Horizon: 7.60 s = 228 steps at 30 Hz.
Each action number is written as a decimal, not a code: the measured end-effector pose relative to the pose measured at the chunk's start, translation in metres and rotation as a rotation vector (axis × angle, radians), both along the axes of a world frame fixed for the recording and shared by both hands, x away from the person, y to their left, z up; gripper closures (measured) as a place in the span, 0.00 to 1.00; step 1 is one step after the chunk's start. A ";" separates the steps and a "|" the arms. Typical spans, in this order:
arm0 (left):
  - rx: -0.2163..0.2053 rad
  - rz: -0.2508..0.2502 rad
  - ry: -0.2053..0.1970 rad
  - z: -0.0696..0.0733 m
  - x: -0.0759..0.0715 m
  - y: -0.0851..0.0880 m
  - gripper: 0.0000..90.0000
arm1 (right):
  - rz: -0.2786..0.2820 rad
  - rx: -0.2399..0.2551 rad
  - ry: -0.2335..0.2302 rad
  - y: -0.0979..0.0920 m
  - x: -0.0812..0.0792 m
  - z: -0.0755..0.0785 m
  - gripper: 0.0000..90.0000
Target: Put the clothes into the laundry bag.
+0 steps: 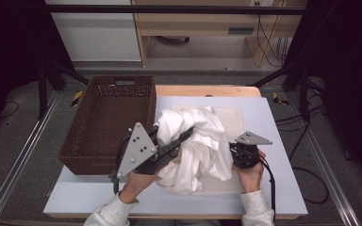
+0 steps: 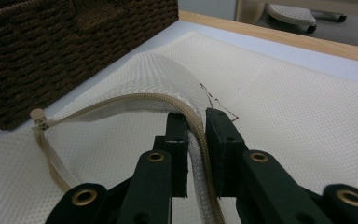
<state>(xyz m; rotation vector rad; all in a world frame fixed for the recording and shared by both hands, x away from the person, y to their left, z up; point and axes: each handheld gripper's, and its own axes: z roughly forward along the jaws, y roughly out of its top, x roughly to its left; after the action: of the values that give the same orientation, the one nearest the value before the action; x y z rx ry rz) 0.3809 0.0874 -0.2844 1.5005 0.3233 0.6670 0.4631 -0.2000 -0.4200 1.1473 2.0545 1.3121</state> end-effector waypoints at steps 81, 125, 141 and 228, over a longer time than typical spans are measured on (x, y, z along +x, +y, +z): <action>0.402 0.014 0.334 -0.137 0.022 -0.088 0.86 | -0.063 0.015 -0.040 0.006 -0.004 -0.007 0.95; 0.392 -0.017 0.598 -0.155 0.028 -0.044 0.84 | -0.057 0.016 -0.059 0.006 -0.007 -0.008 0.95; 0.570 0.052 0.540 -0.155 0.066 -0.102 0.85 | -0.060 0.030 -0.070 0.003 -0.010 -0.004 0.95; 0.451 0.207 0.533 -0.160 0.089 -0.095 0.64 | 0.002 0.107 -0.096 -0.006 -0.025 0.003 0.95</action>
<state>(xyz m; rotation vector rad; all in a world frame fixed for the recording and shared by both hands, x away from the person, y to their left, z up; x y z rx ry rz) 0.4698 -0.0073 -0.4447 2.0948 0.7818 0.5093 0.4385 -0.2057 -0.4165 1.1044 1.9379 1.4649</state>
